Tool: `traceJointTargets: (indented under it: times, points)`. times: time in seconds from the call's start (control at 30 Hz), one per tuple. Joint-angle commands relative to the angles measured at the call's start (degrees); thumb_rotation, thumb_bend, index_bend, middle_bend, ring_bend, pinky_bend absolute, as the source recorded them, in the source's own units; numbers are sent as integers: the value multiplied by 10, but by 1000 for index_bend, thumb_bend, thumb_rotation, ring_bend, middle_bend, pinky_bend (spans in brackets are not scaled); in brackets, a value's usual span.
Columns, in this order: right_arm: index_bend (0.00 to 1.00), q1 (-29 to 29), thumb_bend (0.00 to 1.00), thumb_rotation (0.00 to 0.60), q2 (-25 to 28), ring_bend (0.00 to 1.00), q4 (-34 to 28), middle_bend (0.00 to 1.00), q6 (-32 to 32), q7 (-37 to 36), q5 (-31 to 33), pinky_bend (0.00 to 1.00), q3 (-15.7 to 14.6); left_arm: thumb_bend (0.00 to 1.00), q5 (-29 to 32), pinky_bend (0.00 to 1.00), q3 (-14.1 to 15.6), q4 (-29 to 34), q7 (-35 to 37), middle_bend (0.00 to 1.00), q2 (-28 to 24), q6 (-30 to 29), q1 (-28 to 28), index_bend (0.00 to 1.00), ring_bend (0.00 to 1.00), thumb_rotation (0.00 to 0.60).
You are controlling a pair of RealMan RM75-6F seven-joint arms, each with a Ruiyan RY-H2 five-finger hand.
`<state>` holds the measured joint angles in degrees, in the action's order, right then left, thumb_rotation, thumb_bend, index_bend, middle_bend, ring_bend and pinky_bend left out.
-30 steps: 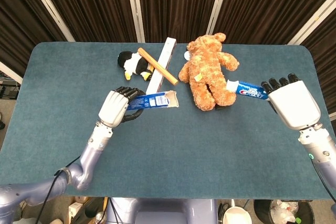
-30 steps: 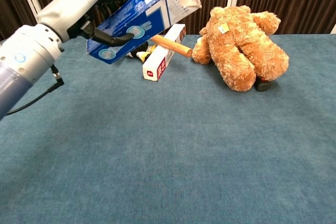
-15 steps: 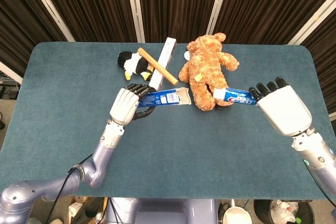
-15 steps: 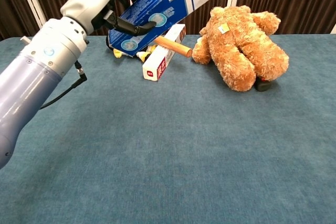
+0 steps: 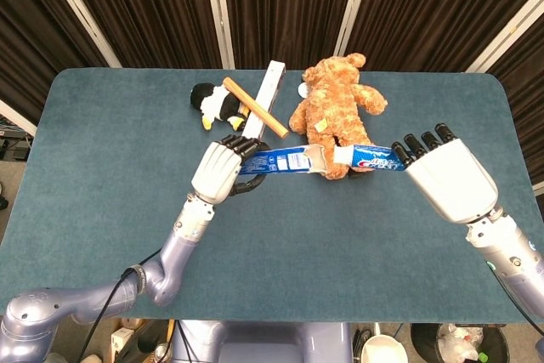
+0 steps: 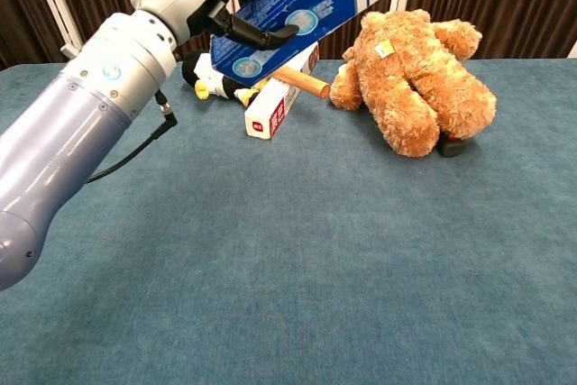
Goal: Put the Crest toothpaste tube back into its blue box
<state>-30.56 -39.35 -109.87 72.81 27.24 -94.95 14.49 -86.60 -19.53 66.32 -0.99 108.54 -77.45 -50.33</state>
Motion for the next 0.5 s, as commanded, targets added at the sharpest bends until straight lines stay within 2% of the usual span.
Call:
traceJointTargets:
  times: [0.03,0.5]
  points:
    - [674,1,406,600,1,669,-2,709,0,1,-1,554,0,420,2,495,-3,8,-9,523,-1,5,-6,394,466,600]
    - [674,5,406,600,9,669,8,709,1,-8,-22,554,-4,421,16,495,-20,74,-71,523,-29,27,-24,394,465,600]
